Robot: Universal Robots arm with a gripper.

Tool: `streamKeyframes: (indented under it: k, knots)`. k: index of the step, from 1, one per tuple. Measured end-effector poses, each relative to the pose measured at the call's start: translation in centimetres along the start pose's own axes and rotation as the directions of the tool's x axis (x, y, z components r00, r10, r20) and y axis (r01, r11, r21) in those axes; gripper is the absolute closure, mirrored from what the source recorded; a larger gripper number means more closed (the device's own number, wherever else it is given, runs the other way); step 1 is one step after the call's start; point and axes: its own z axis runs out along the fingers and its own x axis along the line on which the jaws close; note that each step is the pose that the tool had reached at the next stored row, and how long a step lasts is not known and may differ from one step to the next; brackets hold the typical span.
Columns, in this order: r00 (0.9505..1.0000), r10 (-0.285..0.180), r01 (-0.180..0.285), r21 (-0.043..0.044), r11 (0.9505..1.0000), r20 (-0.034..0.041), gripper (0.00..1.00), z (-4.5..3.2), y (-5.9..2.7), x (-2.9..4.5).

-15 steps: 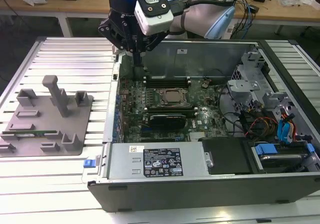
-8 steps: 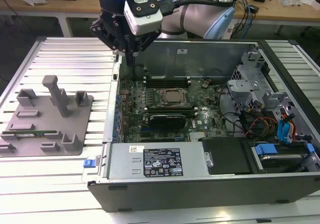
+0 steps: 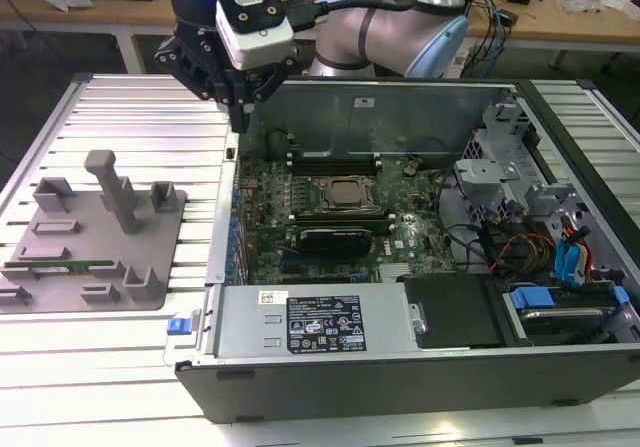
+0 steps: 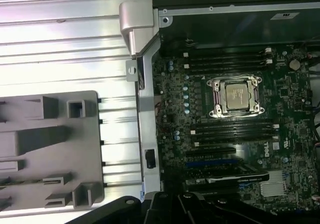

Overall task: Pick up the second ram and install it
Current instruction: 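Reach for the second ram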

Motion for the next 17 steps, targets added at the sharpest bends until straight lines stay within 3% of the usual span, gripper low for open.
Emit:
streamKeyframes:
  k: [17]
  knots:
    - [1.0000, 0.000, 0.000, 0.0000, 1.0000, 0.0000, 0.92, -0.10, -0.30, 4.07]
